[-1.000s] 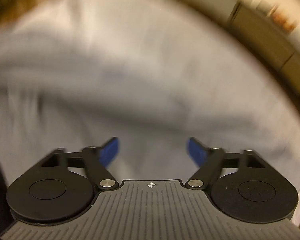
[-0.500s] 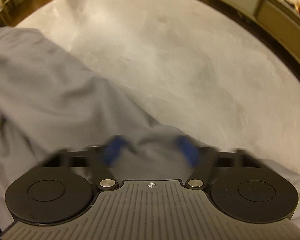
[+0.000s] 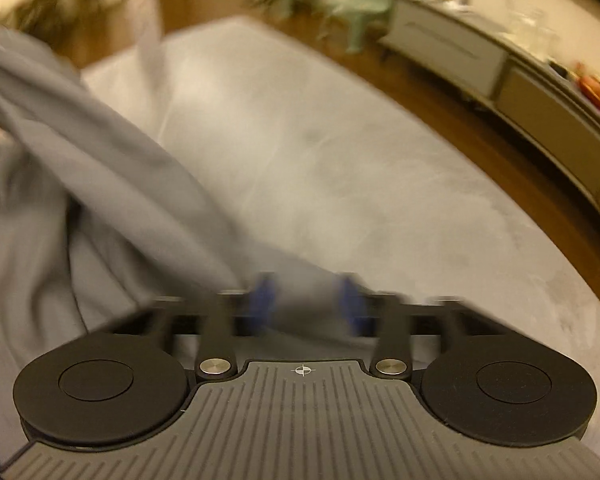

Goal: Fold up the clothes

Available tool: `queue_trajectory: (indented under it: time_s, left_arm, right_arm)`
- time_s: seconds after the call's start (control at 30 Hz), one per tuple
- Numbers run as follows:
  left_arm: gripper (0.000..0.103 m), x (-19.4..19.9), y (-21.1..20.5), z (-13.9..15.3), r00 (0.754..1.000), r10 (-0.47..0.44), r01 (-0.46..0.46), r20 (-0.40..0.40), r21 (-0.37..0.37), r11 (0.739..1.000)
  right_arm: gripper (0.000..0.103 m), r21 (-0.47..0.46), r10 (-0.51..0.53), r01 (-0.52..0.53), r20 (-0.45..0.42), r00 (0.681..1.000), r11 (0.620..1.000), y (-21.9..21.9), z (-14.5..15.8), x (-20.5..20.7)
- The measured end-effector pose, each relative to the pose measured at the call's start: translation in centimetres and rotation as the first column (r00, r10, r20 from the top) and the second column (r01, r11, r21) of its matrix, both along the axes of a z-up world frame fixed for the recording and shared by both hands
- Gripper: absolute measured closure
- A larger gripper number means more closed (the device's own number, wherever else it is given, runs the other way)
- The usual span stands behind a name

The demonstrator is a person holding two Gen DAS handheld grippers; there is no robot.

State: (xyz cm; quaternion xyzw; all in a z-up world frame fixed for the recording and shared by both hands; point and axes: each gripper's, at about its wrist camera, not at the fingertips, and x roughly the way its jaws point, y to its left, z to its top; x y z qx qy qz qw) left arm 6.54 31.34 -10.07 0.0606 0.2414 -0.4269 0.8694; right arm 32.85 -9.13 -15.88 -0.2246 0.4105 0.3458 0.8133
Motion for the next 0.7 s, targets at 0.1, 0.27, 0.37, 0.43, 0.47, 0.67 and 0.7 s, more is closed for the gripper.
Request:
queue_trajectory:
  time_s: [0.1,0.27,0.37,0.43,0.47,0.67,0.7]
  left_arm:
    - [0.092,-4.1,-0.4,-0.4,1.0,0.003,-0.002,-0.009,0.08,0.997]
    - [0.092,-5.4,2.4,-0.2,0.995,0.101,-0.1,-0.022,0.04,0.994]
    - [0.091,-4.0,3.9,0.2,0.982,0.191,-0.19,-0.014,0.016,0.982]
    - [0.091,-2.9,4.7,0.6,0.97,0.243,-0.243,-0.01,-0.004,0.97]
    - [0.091,-2.1,4.6,1.0,0.963,0.269,-0.269,-0.003,-0.012,0.963]
    - [0.091,5.6,5.1,5.5,0.881,0.473,-0.466,0.009,-0.161,0.87]
    - [0.091,8.1,5.0,5.6,0.853,0.52,-0.52,-0.049,-0.168,0.838]
  right_arm:
    - [0.017,-0.037,0.058,-0.058,-0.01,0.998,0.998,1.0,-1.1,-0.5]
    - [0.01,-0.091,0.144,-0.152,-0.089,0.986,0.984,3.3,-2.2,-0.6]
    - [0.088,-0.1,0.144,-0.168,-0.214,0.966,0.981,4.6,-3.3,-0.5]
    - [0.101,-0.096,0.141,-0.169,-0.243,0.96,0.981,4.7,-3.5,-1.3]
    - [0.102,-0.099,0.14,-0.166,-0.222,0.965,0.981,4.5,-3.2,-1.9]
    - [0.103,-0.041,-0.018,0.021,0.06,0.998,0.999,0.0,3.0,-2.1]
    - [0.103,-0.043,-0.089,0.096,0.143,0.986,0.994,-1.3,4.5,-1.3]
